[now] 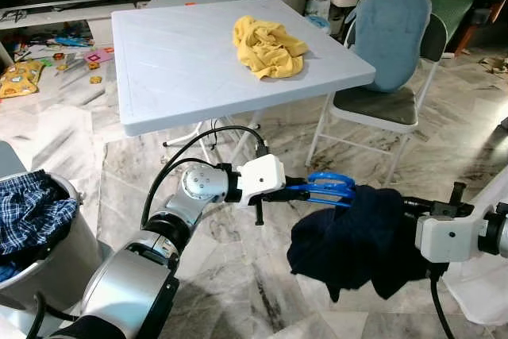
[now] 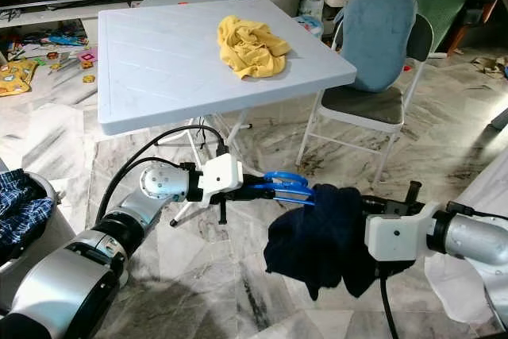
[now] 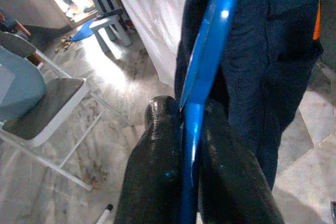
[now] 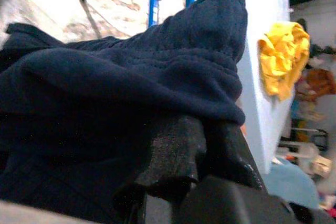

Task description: Hang hanger

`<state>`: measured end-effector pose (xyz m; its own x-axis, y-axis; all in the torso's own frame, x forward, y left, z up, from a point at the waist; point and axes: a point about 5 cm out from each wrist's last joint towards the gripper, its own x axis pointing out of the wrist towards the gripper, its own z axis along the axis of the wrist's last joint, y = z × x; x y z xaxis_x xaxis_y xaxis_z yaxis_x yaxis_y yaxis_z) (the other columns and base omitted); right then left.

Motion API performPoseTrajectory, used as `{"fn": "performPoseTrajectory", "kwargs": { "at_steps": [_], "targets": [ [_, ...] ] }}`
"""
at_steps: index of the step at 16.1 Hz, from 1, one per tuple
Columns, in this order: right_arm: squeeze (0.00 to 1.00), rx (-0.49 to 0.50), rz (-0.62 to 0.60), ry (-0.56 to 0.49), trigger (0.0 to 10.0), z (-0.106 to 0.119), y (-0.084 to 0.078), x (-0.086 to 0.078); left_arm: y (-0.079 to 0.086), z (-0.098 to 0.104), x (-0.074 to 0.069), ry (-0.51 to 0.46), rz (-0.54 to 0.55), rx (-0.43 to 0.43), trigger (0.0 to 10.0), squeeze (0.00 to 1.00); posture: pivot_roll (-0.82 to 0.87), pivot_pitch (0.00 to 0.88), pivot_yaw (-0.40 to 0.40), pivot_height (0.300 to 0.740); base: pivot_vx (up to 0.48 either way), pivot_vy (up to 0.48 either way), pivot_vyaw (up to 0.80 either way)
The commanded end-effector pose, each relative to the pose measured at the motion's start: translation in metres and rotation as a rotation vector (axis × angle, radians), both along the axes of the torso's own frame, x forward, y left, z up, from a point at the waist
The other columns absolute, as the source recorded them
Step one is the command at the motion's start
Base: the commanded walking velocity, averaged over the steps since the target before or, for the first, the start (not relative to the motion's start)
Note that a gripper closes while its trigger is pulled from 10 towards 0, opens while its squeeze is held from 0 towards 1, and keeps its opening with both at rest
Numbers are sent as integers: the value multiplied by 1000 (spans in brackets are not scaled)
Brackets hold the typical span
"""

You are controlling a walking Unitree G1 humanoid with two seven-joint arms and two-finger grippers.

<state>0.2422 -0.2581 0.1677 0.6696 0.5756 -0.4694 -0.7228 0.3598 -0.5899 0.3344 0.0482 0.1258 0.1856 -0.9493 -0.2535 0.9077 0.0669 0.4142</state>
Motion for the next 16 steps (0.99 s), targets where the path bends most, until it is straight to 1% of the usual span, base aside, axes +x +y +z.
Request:
{"fn": "performPoseTrajectory", "kwargs": {
  "at_steps": [1, 3, 5, 8, 9, 10, 11, 12, 13, 15, 16],
  "targets": [
    [0, 16, 25, -75, 10000, 11, 4, 3, -2, 3, 4, -14, 24, 14, 0, 0, -39, 0, -47, 740, 0, 0, 0],
    [0, 7, 19, -83, 10000, 9, 3, 4, -1, -4, 0, -12, -3, 59, 0, 0, -39, 0, -46, 740, 0, 0, 0],
    [0, -2, 13, -89, 10000, 8, 1, 5, 0, -6, -1, -7, -5, 71, 0, 0, -40, 0, -45, 740, 0, 0, 0],
    [0, -9, 9, -88, 10000, 6, 0, 5, 0, -7, 0, 4, 18, 61, 0, 0, -40, 0, -45, 740, 0, 0, 0],
    [4, -2, 16, -67, 10000, 4, 0, 4, 0, -7, 1, 12, 28, 53, 0, 0, -39, 0, -46, 740, 0, 0, 0],
    [976, 14, 26, -40, 10000, 3, 1, 2, 1, -8, 1, 24, 38, 46, 0, 0, -40, 0, -46, 740, 0, 0, 0],
    [976, 22, 29, -32, 10000, 3, 2, 2, 1, -8, 1, 30, 43, 41, 0, 0, -40, 0, -46, 740, 0, 0, 0],
    [1000, 28, 35, -26, 10000, 3, 2, 2, 1, -9, 1, 35, 50, 35, 0, 0, -41, 0, -46, 740, 0, 0, 0],
    [1000, 27, 33, -31, 10000, 4, 2, 3, 2, -11, 1, 61, 66, 16, 0, 0, -42, 0, -46, 740, 0, 0, 0],
    [1000, 51, -21, -127, 10000, 12, 0, 15, 3, -17, -2, 103, 88, -21, 0, 0, -43, 0, -46, 740, 0, 0, 0],
    [1000, 51, -29, -141, 10000, 13, -1, 17, 3, -18, -3, 109, 93, -28, 0, 0, -46, 0, -45, 740, 0, 0, 0]
  ]
}}
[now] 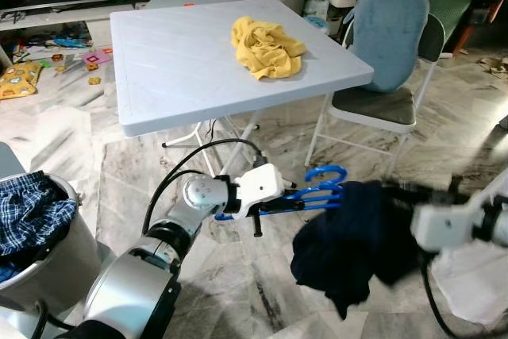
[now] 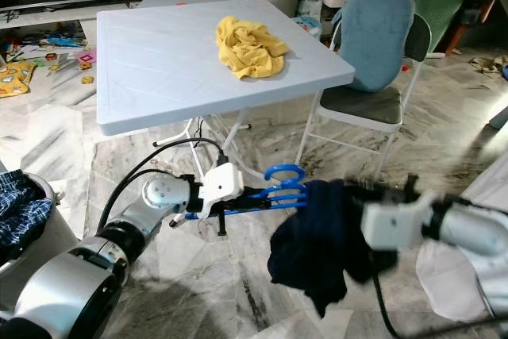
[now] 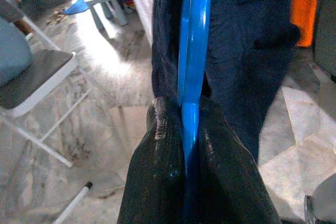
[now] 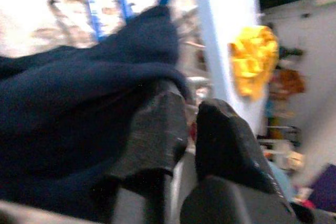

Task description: Hang hanger

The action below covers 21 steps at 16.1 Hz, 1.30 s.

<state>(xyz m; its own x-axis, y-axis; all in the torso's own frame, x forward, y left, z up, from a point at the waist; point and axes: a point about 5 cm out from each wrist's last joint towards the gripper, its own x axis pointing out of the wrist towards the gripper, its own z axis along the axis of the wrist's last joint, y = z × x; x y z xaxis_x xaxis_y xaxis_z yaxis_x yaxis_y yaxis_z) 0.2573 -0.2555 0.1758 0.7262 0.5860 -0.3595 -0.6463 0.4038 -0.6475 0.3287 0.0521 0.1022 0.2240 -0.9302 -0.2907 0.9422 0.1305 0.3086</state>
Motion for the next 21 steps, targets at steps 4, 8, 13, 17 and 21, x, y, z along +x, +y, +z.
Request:
{"fn": "performPoseTrajectory", "kwargs": {
  "at_steps": [4, 8, 13, 17, 21],
  "targets": [
    [1000, 43, -21, -63, 10000, 2, 8, 13, 0, -1, 2, 21, 72, -63, 0, 0, -30, 0, -52, 740, 0, 0, 0],
    [1000, 84, -53, -104, 10000, 0, 16, 19, 2, -1, 8, 60, 202, -103, 0, 0, -24, 0, -51, 740, 0, 0, 0],
    [1000, 165, -138, -80, 10000, -17, 29, 22, 3, 0, 15, 122, 350, -201, 0, 0, -19, 0, -50, 740, 0, 0, 0],
    [1000, 309, -303, -43, 10000, -36, 37, 26, -2, 8, 19, 121, 349, -228, 0, 0, -1, 0, -47, 740, 0, 0, 0],
    [898, 406, -485, -96, 10000, -47, 53, 37, -4, 18, 21, 115, 313, -256, 0, 0, 13, 0, -41, 740, 0, 0, 0]
  ]
}}
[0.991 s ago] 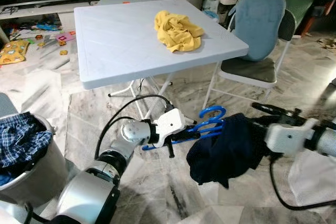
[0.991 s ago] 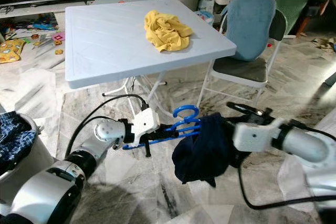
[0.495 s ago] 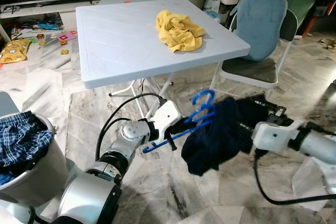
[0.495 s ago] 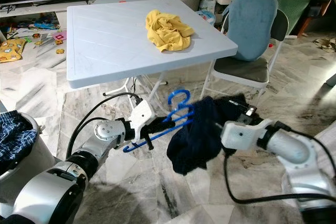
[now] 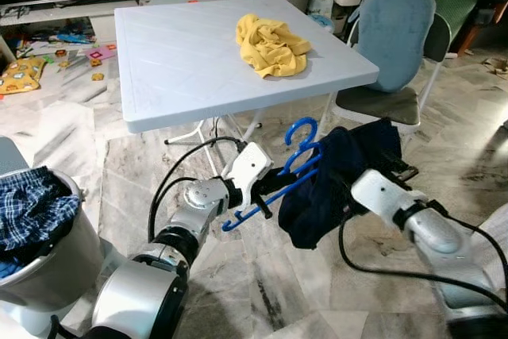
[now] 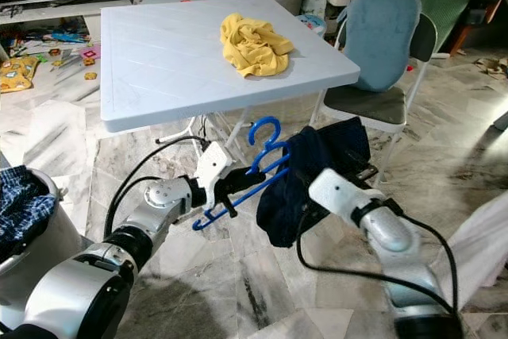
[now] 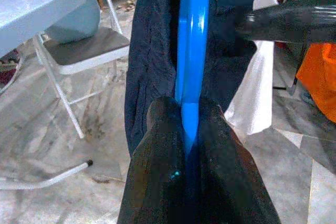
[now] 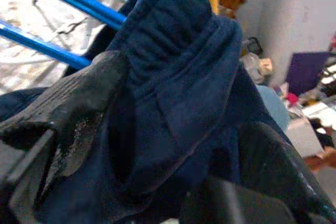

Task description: Hang hanger

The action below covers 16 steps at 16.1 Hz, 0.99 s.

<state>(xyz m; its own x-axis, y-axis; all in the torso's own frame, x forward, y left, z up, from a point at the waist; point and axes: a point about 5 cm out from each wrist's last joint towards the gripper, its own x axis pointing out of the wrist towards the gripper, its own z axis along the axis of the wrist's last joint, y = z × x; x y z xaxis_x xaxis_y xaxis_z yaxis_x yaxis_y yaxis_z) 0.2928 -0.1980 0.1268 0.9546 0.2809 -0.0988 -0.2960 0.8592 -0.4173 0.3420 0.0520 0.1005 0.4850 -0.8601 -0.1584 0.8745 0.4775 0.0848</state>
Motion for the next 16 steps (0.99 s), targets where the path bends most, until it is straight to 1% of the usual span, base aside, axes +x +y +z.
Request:
{"fn": "performPoseTrajectory", "kwargs": {
  "at_steps": [1, 2, 3, 4, 6, 9, 10, 11, 12, 14, 16],
  "targets": [
    [0, 13, -37, 4, 10000, -2, 4, 4, -6, 22, 7, -67, -32, -53, 0, 0, 13, 0, -41, 740, 0, 0, 0],
    [0, 22, -53, 11, 10000, -4, 7, 6, -7, 23, 6, -70, -51, -67, 0, 0, 13, 0, -41, 740, 0, 0, 0],
    [0, 36, -78, 7, 8549, -4, 9, 9, -8, 24, 5, -76, -67, -75, 0, 0, 15, 0, -42, 740, 0, 0, 0],
    [0, 50, -104, 1, 0, -4, 9, 12, -10, 25, 4, -81, -81, -78, 0, 0, 15, 0, -42, 740, 0, 0, 0],
    [0, 79, -112, -2, 0, -3, 11, 15, -10, 25, 3, -86, -98, -81, 0, 0, 22, 0, -45, 740, 0, 0, 0],
    [0, 91, -151, 8, 0, -2, 4, 16, -7, 25, 3, -86, -99, -74, 0, 0, 22, 0, -47, 740, 0, 0, 0],
    [0, 96, -159, 11, 0, -2, -2, 14, -4, 25, 4, -85, -87, -65, 0, 0, 20, 0, -47, 740, 0, 0, 0],
    [0, 96, -143, 20, 0, -2, -4, 12, -2, 26, 5, -96, -75, -60, 0, 0, 20, 0, -47, 740, 0, 0, 0],
    [0, 98, -117, 28, 0, -2, -5, 10, 0, 28, 8, -102, -50, -70, 0, 0, 18, 0, -46, 740, 0, 0, 0],
    [0, 112, -52, 36, 0, -1, -6, 2, 2, 29, 9, -106, -43, -57, 0, 0, 18, 0, -45, 740, 0, 0, 0],
    [0, 112, -79, 40, 0, -3, -15, -2, 4, 29, 10, -106, -40, -54, 0, 0, 17, 0, -45, 740, 0, 0, 0]
  ]
}}
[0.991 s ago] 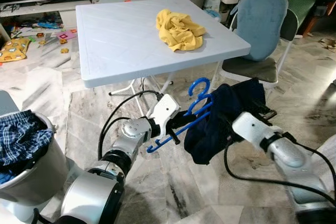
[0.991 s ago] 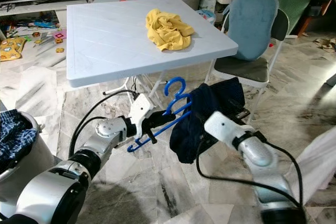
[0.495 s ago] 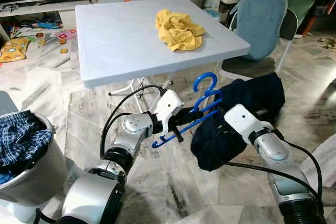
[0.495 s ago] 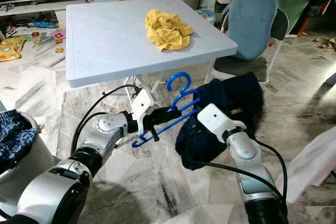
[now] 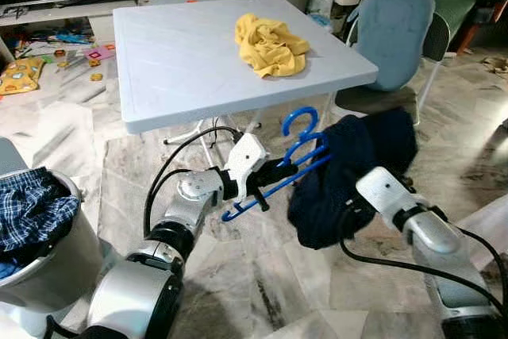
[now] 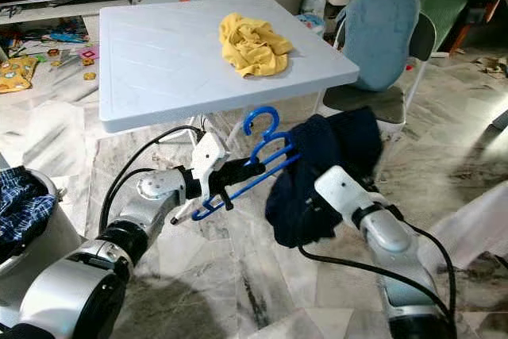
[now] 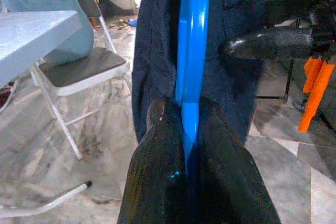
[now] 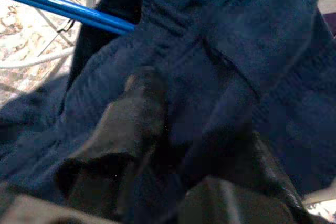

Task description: Hang hanger

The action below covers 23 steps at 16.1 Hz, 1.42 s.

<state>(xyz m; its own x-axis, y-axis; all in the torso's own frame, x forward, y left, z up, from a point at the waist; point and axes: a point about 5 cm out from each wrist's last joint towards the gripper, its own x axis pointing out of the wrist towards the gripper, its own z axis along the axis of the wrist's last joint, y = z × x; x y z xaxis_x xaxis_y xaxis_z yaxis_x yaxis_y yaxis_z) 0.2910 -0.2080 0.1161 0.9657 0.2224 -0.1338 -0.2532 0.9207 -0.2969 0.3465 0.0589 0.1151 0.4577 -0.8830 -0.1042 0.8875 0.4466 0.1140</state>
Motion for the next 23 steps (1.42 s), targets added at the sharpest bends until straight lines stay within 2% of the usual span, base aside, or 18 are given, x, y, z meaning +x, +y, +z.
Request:
{"fn": "performPoseTrajectory", "kwargs": {
  "at_steps": [1, 9, 14, 18, 23],
  "targets": [
    [0, 11, -24, -35, 0, 9, -8, 0, -2, 14, 6, -54, 0, -17, 0, 0, 17, 0, -43, 740, 0, 0, 0],
    [0, 87, -30, -55, 0, 12, -5, 3, -6, 14, 4, -57, -18, -24, 0, 0, 15, 0, -44, 740, 0, 0, 0],
    [0, 93, -15, -61, 0, 14, -1, 7, -9, 14, 3, -58, -24, -28, 0, 0, 14, 0, -49, 740, 0, 0, 0],
    [0, 166, -79, -154, 0, 32, -7, 13, -8, 7, -4, -58, -66, -16, 0, 0, 12, 0, -50, 740, 0, 0, 0],
    [0, 172, -95, -219, 0, 44, -11, 15, -5, 1, -5, -46, -46, 10, 0, 0, 10, 0, -53, 740, 0, 0, 0]
  ]
}}
